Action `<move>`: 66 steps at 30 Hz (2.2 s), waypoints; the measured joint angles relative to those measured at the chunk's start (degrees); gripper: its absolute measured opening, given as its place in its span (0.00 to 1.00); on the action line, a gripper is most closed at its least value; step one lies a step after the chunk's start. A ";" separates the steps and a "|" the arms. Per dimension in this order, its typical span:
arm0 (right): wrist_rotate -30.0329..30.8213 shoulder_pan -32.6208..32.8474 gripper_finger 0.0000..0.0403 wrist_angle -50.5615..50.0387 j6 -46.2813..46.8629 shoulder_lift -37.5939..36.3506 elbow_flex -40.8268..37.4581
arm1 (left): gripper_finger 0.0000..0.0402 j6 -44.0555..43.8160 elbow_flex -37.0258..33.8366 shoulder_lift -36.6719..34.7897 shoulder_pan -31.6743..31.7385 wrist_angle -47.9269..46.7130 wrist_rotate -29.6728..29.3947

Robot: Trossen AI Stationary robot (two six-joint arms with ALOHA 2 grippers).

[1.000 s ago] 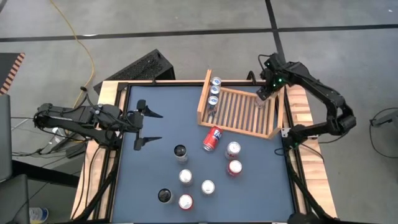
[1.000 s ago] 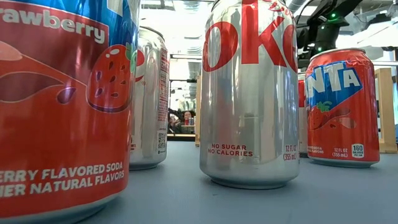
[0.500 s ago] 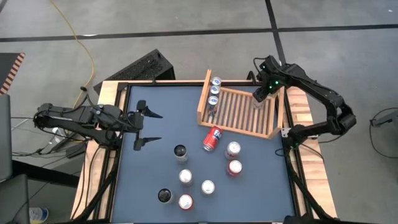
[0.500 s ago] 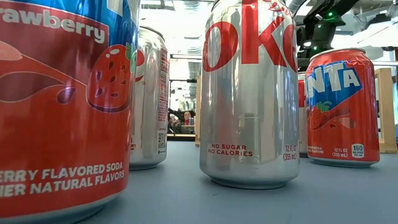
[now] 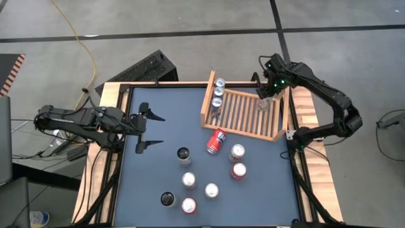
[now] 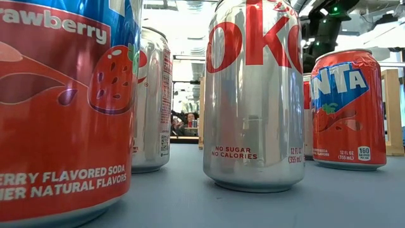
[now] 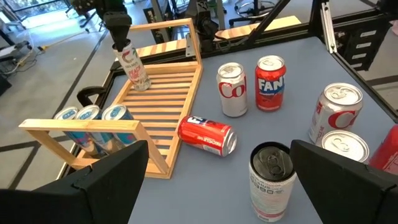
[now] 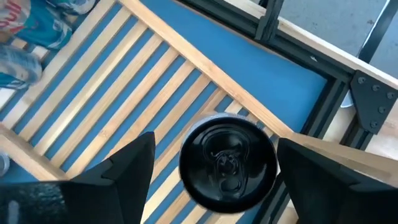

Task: Place canned beverage on shelf
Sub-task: Put the right white and pink soda can on the shelf

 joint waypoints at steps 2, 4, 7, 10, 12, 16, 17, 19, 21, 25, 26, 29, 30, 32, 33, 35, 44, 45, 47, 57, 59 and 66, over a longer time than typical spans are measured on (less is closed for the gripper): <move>0.42 1.02 0.78 -1.73 0.42 0.00 1.46 | 0.95 0.00 0.00 0.00 0.00 0.00 0.00; 3.49 2.19 0.78 -4.26 2.85 0.00 3.34 | 0.95 -0.02 0.00 0.00 0.00 0.02 0.00; 9.07 4.09 0.78 -9.18 8.38 0.07 6.45 | 0.95 0.02 0.00 -0.02 0.00 0.02 0.00; 11.52 5.67 0.78 -12.00 14.93 0.07 8.59 | 0.95 0.02 0.00 0.01 -0.02 0.09 0.00; 11.47 6.70 0.78 -13.10 22.18 0.07 9.04 | 0.95 0.01 0.00 -0.01 0.00 0.09 0.02; 11.16 8.79 0.78 -13.11 34.82 0.09 9.05 | 0.95 -0.28 0.00 0.01 0.00 0.08 0.04; 11.30 9.45 0.78 -12.60 37.19 0.09 9.05 | 0.95 -0.27 0.00 0.01 -0.02 0.07 0.04; 12.07 10.90 0.78 -10.85 41.08 0.09 9.05 | 0.95 0.11 0.00 0.01 -0.02 0.09 0.04; 13.40 12.05 0.78 -10.04 44.38 0.09 9.05 | 0.95 0.68 0.00 0.01 0.00 0.09 0.05; 14.90 13.64 0.78 -11.38 49.41 1.72 9.01 | 0.95 0.64 0.00 0.01 -0.01 0.00 0.39; 15.16 13.74 0.78 -12.39 50.21 2.32 8.95 | 0.95 0.58 0.00 0.01 0.00 -0.16 0.95; 15.94 14.10 0.78 -15.21 52.87 4.85 8.92 | 0.95 0.68 0.00 0.01 0.00 -0.31 2.99; 16.01 14.14 0.78 -15.15 52.80 5.92 8.92 | 0.95 0.88 0.00 0.01 -0.01 -0.32 3.20; 15.95 14.39 0.78 -14.25 52.62 7.98 8.90 | 0.95 1.30 0.00 0.01 -0.02 -0.33 3.52; 15.82 14.36 0.78 -14.08 52.58 8.82 8.90 | 0.95 1.33 0.00 0.01 -0.02 -0.33 3.52; 15.81 13.93 0.78 -15.07 52.12 10.38 8.92 | 0.95 1.33 0.00 0.01 -0.02 -0.33 3.52; 16.38 12.22 0.78 -15.66 51.86 11.61 8.88 | 0.95 1.40 0.00 0.03 -0.02 -0.48 3.50; 16.39 11.89 0.78 -15.55 51.80 11.61 8.88 | 0.95 1.53 0.00 0.03 -0.02 -0.48 3.50; 16.47 10.95 0.78 -14.22 50.31 11.61 8.88 | 0.95 1.57 0.00 0.03 -0.02 -0.48 3.48; 15.99 8.18 0.78 -12.06 47.54 11.59 8.88 | 0.95 1.57 0.00 0.03 -0.02 -0.44 3.45; 16.00 8.16 0.78 -11.85 47.45 11.92 8.89 | 0.95 1.57 0.00 0.03 -0.02 -0.42 3.45; 15.10 7.79 0.75 -11.89 45.46 15.53 8.90 | 0.95 1.57 0.00 0.03 -0.02 -0.39 3.45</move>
